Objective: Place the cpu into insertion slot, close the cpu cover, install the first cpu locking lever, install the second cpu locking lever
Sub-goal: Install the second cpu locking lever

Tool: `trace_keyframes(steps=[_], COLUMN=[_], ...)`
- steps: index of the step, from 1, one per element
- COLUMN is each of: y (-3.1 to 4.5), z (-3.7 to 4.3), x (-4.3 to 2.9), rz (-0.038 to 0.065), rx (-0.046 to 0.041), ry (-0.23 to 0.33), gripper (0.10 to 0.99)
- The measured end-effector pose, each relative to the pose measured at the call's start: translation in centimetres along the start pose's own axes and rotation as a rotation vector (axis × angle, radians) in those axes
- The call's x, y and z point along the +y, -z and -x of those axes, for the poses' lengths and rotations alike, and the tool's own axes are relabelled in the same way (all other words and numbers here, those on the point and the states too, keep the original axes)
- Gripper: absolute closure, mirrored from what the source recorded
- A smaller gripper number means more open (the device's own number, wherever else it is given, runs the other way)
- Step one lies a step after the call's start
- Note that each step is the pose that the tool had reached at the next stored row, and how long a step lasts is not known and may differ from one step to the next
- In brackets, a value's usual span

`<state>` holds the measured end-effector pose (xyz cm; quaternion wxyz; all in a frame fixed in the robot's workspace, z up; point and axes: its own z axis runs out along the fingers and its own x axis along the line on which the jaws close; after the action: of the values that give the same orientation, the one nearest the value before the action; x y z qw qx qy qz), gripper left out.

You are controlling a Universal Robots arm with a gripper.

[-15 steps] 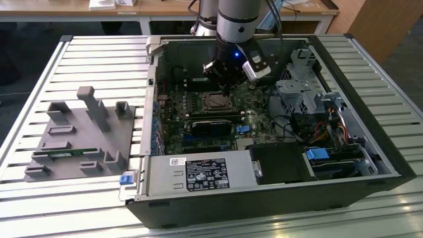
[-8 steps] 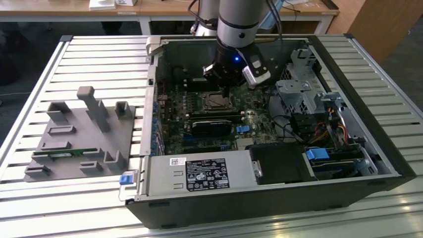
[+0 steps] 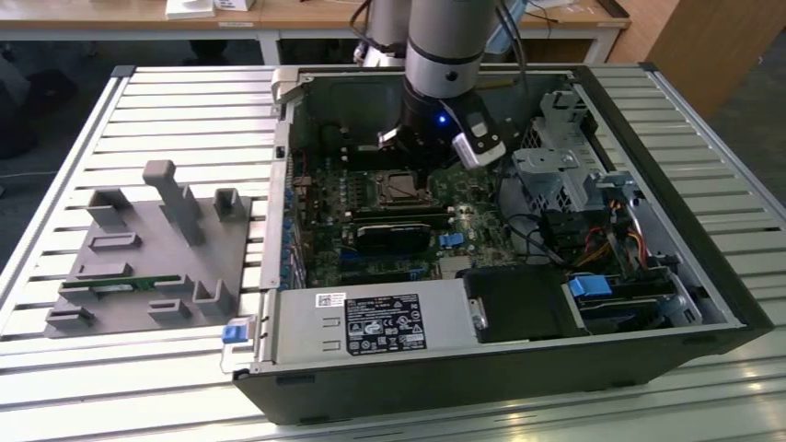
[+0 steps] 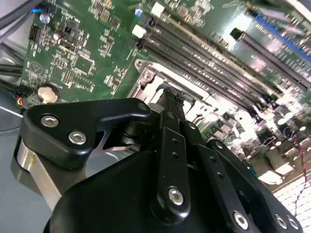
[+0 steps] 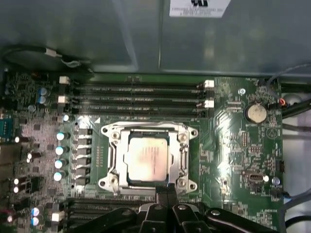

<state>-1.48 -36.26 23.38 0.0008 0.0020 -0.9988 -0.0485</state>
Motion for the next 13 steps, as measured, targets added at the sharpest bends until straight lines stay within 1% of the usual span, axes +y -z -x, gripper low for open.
trace_keyframes(steps=[4, 9, 11, 13], y=[0.01, -0.17, -0.29, -0.38], z=[0.0, -0.07, -0.31, -0.79], x=[-0.68, -1.01, -1.12, -1.19], rz=[0.0, 0.002, 0.004, 0.006], rx=[0.0, -0.0001, 0.0, -0.0001], ry=[0.0, 0.0, 0.0, 0.0], gripper=[0.98, 0.98, 0.98, 0.98])
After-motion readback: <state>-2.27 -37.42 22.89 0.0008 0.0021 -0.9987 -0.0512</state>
